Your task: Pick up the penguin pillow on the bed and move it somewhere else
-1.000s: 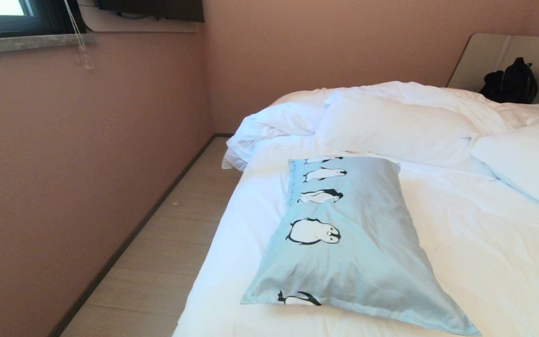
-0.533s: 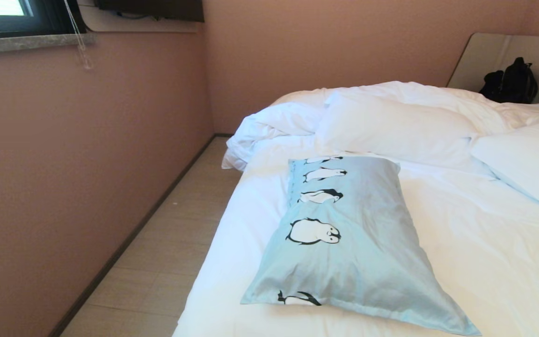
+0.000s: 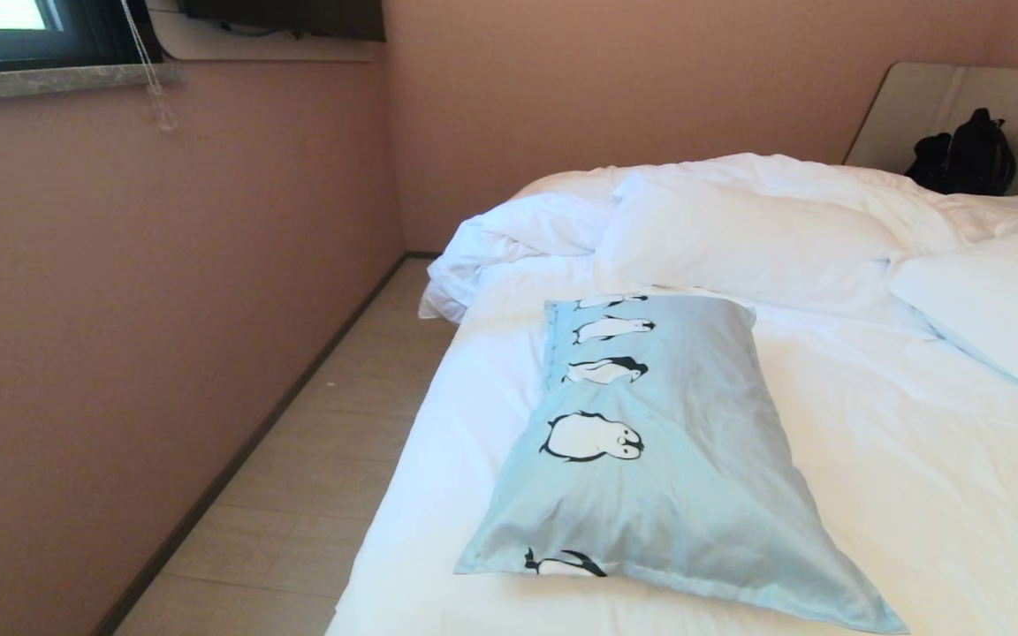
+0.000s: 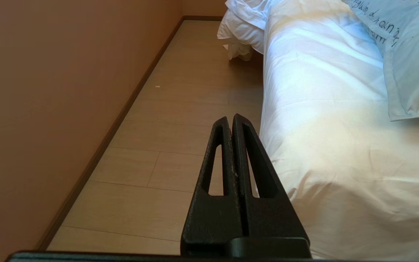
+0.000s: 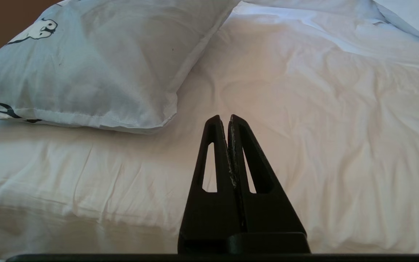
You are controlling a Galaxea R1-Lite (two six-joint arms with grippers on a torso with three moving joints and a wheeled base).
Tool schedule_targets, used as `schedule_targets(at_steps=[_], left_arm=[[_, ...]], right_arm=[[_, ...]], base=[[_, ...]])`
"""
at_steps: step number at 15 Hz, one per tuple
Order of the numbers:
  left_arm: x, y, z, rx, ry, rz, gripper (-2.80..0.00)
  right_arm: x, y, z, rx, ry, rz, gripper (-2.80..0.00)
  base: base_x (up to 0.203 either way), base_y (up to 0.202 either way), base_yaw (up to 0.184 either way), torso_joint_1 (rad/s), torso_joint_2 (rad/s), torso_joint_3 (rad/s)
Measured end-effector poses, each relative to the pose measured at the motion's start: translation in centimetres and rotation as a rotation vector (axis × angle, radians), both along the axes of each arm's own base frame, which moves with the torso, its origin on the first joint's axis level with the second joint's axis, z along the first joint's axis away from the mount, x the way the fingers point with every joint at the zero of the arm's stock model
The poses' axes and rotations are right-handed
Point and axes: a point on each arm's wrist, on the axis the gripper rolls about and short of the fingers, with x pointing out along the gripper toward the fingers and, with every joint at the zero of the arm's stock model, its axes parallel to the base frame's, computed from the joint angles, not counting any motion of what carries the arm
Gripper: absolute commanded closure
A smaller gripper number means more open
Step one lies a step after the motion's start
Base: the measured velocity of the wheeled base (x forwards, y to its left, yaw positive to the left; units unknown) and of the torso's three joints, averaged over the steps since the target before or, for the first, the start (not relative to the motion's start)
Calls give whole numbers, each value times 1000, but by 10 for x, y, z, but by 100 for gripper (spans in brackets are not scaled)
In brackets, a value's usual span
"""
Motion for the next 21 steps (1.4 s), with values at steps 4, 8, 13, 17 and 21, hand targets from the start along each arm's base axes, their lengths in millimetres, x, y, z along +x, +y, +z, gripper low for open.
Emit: schedule_targets(at_steps=[4,8,13,17,21], left_arm=[[0,0,0,0,0,0,0],[0,0,0,0,0,0,0],[0,0,0,0,0,0,0],[0,0,0,0,0,0,0],[0,0,0,0,0,0,0]], right_arm=[[0,0,0,1,0,-2,0],[0,0,0,1,0,-2,0],[0,0,0,9,0,-4,0],[0,0,0,9,0,-3,0],[0,0,0,9,0,-3,0]], base=[[0,0,0,0,0,0],[0,0,0,0,0,0],[0,0,0,0,0,0],[0,0,0,0,0,0],[0,0,0,0,0,0]])
